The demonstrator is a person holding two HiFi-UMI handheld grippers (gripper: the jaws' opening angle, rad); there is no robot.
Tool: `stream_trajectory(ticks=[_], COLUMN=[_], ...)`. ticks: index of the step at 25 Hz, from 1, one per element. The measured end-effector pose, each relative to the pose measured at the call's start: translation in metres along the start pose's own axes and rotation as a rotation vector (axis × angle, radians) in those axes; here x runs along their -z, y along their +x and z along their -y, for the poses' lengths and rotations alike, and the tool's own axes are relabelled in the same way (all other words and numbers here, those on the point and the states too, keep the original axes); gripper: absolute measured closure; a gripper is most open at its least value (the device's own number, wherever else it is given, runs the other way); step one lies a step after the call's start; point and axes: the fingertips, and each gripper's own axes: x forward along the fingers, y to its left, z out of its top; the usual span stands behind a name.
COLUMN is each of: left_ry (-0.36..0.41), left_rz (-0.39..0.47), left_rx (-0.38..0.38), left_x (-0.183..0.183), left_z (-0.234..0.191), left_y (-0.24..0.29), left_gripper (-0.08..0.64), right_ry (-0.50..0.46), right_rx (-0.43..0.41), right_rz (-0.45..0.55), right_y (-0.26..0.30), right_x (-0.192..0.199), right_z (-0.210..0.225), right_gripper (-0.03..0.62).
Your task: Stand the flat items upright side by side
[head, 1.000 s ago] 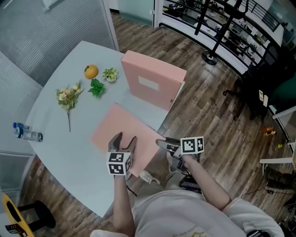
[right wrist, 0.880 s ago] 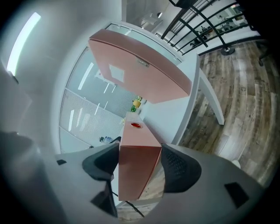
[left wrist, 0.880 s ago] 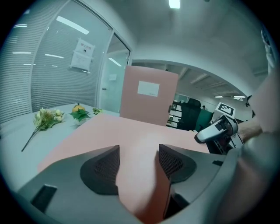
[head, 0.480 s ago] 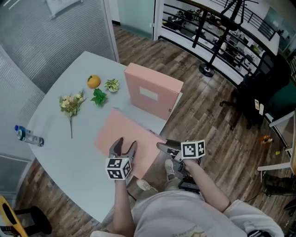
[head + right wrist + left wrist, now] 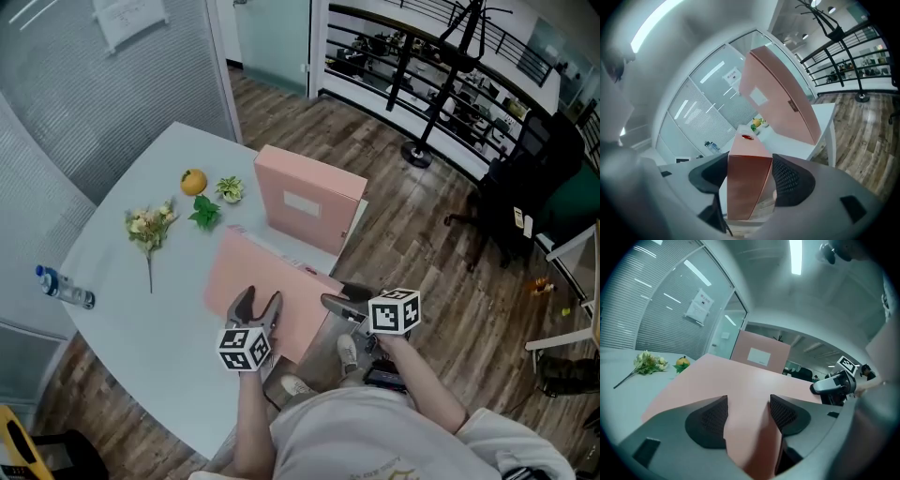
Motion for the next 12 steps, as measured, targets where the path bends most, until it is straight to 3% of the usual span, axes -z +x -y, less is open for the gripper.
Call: stream_trajectory(ticks=[4,12], left_ry=[-0.004,-0.030], left_rz=[0.012,0.030], left_rx=[0.013,0.036], left_x=[-0.006,-0.012], left_z=[0.002,0.003], left_y=[0.001,0.001], left_gripper=[0.276,0.276], right_ry=[-0.108,-0.233], right_rx=[0.035,0.076], right_rz=[0.004,0.021], right_y=[-0.004,-0.007], right_x=[-0.007,-0.014], right_z=[-0.006,-0.017], right_gripper=[0.284,0.284])
